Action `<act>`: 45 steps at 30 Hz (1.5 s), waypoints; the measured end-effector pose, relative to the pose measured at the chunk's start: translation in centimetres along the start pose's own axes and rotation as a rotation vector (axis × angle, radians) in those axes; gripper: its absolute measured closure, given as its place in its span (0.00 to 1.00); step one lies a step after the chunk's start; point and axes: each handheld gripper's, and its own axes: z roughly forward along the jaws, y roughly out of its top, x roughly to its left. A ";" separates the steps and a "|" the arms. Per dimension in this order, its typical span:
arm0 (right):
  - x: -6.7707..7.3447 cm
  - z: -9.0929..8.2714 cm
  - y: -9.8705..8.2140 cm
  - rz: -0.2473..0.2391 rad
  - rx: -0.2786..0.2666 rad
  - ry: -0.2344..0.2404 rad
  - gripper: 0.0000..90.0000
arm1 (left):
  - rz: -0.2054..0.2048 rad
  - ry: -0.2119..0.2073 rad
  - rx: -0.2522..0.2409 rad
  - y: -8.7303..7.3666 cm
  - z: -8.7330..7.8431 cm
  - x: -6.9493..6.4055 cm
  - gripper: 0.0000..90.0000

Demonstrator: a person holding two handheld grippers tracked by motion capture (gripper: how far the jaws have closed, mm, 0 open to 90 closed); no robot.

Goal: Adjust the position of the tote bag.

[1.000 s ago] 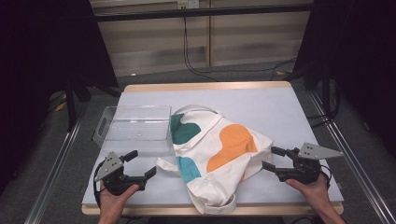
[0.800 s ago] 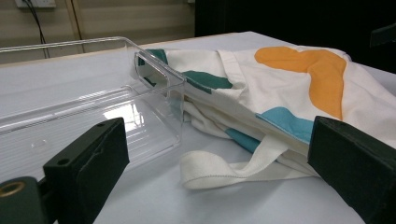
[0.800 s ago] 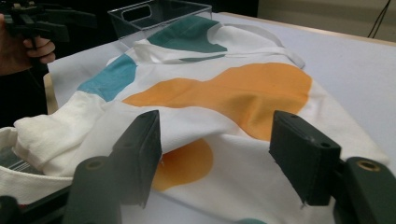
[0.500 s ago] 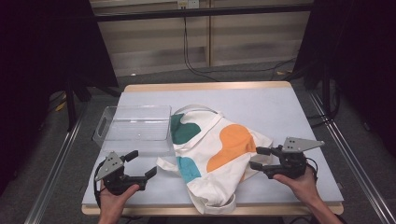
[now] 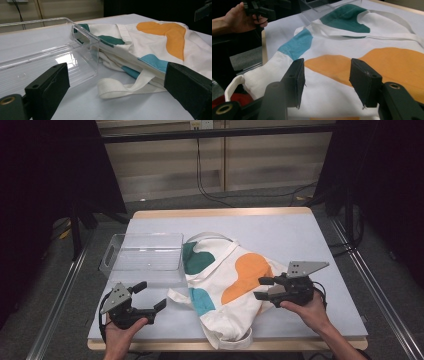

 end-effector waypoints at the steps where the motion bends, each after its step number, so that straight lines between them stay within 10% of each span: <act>1: 0.0 0.3 0.1 -0.004 0.009 0.009 0.51 | 0.000 0.000 0.000 0.0 0.0 0.0 0.07; 45: -0.3 11.1 7.2 -0.069 0.270 0.168 0.47 | 0.001 -0.011 0.004 0.0 -0.3 0.2 0.09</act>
